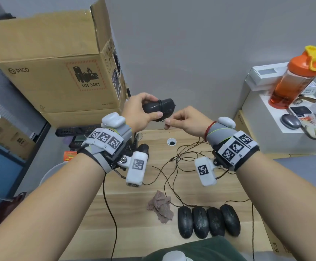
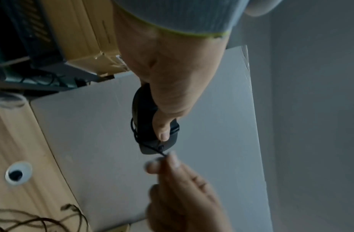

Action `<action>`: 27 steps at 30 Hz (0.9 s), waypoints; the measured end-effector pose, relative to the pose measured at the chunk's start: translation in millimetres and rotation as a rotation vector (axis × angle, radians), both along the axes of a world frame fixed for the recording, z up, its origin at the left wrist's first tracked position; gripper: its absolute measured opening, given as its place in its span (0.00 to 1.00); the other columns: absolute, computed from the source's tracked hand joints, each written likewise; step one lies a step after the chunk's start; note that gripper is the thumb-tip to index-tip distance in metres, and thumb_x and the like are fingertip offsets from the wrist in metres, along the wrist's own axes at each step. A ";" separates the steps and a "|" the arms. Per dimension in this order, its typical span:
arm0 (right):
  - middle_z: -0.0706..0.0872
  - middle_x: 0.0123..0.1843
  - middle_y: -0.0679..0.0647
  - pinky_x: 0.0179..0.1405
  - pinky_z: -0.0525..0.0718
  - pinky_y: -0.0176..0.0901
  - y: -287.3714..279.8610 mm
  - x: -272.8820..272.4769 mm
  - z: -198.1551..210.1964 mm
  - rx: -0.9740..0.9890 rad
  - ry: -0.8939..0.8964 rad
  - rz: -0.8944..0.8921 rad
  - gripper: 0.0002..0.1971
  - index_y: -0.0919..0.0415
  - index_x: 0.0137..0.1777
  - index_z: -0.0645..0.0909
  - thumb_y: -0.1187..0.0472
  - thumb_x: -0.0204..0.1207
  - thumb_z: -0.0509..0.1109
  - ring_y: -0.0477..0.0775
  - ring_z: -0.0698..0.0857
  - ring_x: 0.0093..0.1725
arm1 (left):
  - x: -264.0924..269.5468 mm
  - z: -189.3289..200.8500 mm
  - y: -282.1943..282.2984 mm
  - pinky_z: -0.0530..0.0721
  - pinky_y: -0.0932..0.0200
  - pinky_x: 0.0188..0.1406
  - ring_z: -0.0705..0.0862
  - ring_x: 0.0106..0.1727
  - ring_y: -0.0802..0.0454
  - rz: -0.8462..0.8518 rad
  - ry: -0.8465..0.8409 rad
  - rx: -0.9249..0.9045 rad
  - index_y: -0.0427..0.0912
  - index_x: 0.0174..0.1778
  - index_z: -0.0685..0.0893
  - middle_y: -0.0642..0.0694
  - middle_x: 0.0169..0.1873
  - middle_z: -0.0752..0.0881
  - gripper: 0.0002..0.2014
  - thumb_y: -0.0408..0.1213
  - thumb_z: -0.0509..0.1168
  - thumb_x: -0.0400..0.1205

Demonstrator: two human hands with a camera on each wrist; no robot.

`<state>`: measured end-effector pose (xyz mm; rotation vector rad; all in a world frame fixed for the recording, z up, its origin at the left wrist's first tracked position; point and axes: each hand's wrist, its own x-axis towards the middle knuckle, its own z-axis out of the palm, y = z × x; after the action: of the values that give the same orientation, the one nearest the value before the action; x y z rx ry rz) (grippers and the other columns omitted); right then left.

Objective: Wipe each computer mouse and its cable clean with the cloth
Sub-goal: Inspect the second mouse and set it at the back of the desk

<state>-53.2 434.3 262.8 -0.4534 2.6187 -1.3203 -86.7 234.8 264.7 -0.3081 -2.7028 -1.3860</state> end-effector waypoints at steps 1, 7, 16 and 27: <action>0.69 0.17 0.41 0.25 0.62 0.30 0.7 0.2 6.5 -0.016 0.010 -0.002 0.14 0.58 0.43 0.91 0.50 0.82 0.69 0.42 0.66 0.22 | 0.1 -1.6 -1.6 0.85 0.62 0.57 0.88 0.50 0.55 -0.003 0.002 -0.062 0.51 0.57 0.86 0.54 0.48 0.89 0.22 0.38 0.85 0.70; 0.75 0.17 0.37 0.25 0.66 0.25 10.1 -11.9 27.8 -0.067 0.086 -0.033 0.14 0.65 0.43 0.89 0.56 0.82 0.70 0.37 0.73 0.21 | 8.1 -6.8 -0.2 0.86 0.56 0.63 0.89 0.51 0.55 -0.193 -0.124 -0.177 0.55 0.55 0.85 0.54 0.48 0.90 0.23 0.39 0.86 0.69; 0.83 0.30 0.49 0.29 0.73 0.35 28.6 -27.1 2.5 -0.146 0.007 -0.141 0.11 0.55 0.40 0.87 0.51 0.81 0.71 0.45 0.77 0.30 | 19.6 9.9 3.4 0.88 0.56 0.62 0.91 0.58 0.52 -0.396 -0.254 0.217 0.46 0.56 0.86 0.44 0.55 0.91 0.20 0.27 0.81 0.72; 0.71 0.22 0.42 0.26 0.68 0.26 5.2 1.5 -18.3 -0.059 -0.068 -0.056 0.15 0.53 0.50 0.91 0.50 0.86 0.63 0.40 0.70 0.22 | 12.6 10.7 9.1 0.86 0.58 0.63 0.89 0.57 0.53 -0.114 -0.120 0.462 0.45 0.56 0.86 0.46 0.54 0.90 0.18 0.27 0.81 0.74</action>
<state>-51.7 439.4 244.5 -0.3404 2.5609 -1.4076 -74.1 244.0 275.4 -0.3508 -2.3775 -2.0605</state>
